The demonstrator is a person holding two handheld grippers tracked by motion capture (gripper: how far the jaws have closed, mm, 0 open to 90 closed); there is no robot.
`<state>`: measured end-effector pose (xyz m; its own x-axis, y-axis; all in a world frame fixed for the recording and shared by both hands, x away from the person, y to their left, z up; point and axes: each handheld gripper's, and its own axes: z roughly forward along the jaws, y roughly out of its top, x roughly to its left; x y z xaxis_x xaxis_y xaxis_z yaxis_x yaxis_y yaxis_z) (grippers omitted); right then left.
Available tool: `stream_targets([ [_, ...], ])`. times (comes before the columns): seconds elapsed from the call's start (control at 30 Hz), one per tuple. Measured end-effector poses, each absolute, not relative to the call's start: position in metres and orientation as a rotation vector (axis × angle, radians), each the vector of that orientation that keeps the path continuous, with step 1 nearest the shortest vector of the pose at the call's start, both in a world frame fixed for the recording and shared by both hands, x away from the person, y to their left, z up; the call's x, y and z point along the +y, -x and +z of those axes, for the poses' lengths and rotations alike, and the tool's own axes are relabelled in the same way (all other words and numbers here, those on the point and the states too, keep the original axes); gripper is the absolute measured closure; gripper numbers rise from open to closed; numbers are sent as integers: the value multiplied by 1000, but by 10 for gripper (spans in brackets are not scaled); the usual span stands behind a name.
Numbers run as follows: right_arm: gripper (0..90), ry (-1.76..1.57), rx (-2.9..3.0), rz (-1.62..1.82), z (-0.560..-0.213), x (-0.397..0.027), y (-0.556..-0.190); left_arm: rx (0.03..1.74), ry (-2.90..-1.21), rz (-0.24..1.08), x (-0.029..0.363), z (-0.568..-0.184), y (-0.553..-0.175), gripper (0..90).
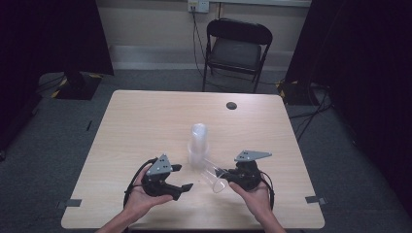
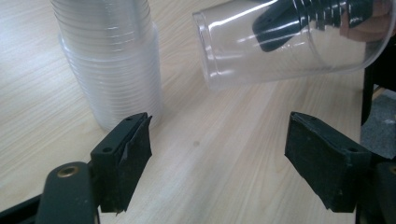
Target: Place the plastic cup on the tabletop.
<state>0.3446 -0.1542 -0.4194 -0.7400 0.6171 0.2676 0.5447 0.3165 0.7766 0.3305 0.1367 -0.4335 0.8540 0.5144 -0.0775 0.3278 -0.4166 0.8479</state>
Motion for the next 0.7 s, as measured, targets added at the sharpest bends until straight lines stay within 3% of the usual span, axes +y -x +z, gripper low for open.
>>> stream_targets([
  [0.7, 900, -1079, 2735, 1328, -428, -140, -345, 409, -2178, 346, 112, -435, -315, 194],
])
